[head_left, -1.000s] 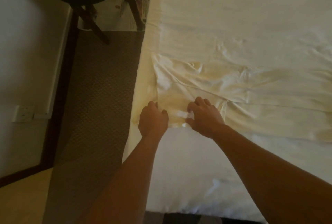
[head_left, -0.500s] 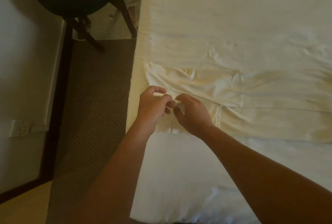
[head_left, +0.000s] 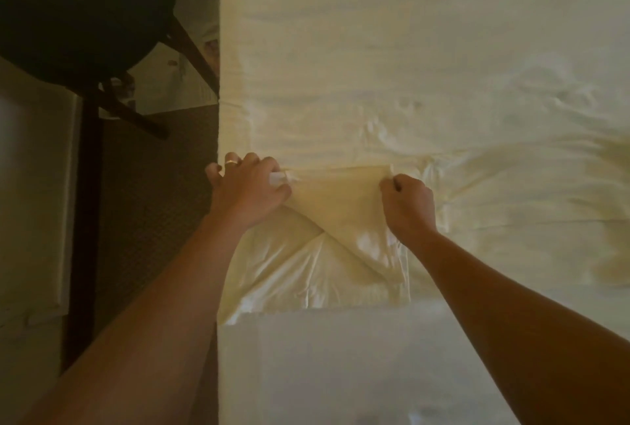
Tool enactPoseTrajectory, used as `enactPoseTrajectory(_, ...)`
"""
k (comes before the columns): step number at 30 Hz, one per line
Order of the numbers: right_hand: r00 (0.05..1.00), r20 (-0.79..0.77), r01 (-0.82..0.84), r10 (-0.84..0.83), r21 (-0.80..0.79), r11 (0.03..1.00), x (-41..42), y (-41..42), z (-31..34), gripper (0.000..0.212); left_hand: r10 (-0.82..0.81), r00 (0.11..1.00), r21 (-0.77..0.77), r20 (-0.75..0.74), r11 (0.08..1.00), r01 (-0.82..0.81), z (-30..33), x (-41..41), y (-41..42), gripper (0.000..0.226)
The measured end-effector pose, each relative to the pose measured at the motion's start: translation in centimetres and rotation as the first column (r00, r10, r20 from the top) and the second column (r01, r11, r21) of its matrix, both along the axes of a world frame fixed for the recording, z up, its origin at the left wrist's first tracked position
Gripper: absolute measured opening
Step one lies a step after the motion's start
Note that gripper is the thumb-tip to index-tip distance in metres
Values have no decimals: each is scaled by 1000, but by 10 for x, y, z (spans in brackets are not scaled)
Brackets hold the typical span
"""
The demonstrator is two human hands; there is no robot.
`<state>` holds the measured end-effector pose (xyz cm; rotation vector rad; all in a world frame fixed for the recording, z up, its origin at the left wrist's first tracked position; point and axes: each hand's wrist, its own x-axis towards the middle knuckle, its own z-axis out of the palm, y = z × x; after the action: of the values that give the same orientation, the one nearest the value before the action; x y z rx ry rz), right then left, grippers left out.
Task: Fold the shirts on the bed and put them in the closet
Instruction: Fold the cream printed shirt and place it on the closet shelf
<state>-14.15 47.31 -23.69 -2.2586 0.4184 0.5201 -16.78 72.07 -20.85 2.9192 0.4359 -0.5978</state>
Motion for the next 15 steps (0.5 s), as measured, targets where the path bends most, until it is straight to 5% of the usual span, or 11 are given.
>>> enactPoseTrajectory(7, 993, 34, -108, 115, -156, 982, 14, -2, -11, 35, -12, 992, 70, 123, 998, 3, -20, 3, 1, 28)
enactPoseTrajectory(10, 940, 237, -177, 246, -279, 944, 3, -3, -17, 21, -14, 957, 50, 291, 999, 0, -24, -9, -20, 40)
enactPoseTrajectory(12, 844, 327, -294, 426, -383, 876, -10, -4, -20, 37, -33, 928, 18, 371, 999, 28, -27, -20, -40, 45)
enactPoseTrajectory(15, 673, 115, -592, 731, -509, 625, -22, -9, -27, 60, -44, 983, -22, 178, 999, 48, -38, -36, -62, 65)
